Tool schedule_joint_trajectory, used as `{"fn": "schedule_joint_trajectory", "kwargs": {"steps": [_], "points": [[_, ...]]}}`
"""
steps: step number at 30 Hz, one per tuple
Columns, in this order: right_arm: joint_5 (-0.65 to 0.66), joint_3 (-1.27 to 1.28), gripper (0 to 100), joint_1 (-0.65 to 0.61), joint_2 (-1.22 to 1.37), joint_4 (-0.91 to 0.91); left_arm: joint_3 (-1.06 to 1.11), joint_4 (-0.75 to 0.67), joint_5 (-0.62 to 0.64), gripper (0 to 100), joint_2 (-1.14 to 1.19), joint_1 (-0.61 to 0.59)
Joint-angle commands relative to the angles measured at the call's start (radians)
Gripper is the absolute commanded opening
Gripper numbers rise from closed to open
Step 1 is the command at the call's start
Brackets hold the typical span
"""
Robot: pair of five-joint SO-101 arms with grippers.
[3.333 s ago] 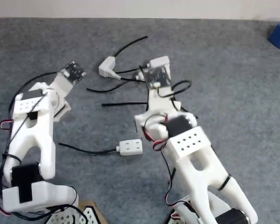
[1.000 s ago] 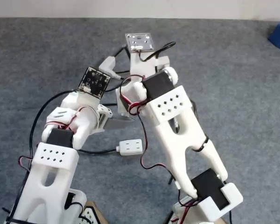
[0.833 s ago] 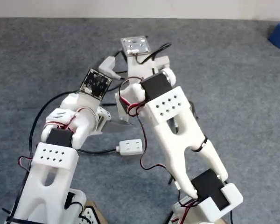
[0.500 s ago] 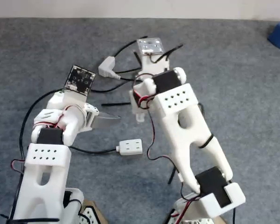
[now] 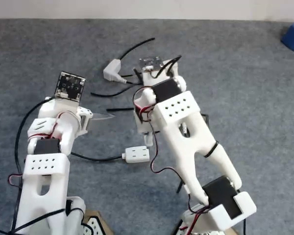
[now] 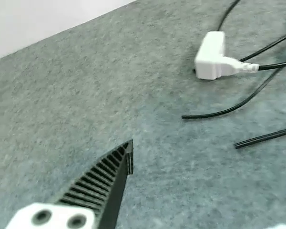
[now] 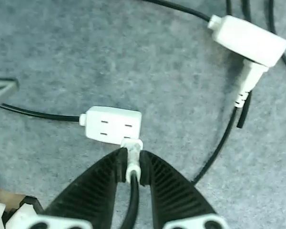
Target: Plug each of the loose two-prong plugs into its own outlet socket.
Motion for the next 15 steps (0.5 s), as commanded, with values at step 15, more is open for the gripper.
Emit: {"fn": "schedule_joint_trajectory", "kwargs": {"steps": [15], "points": [[-0.008,0.226,0.6,-0.019,-0.021,-0.203,-0.008,-0.029,-0.012,56,-0.015,-0.025]]}}
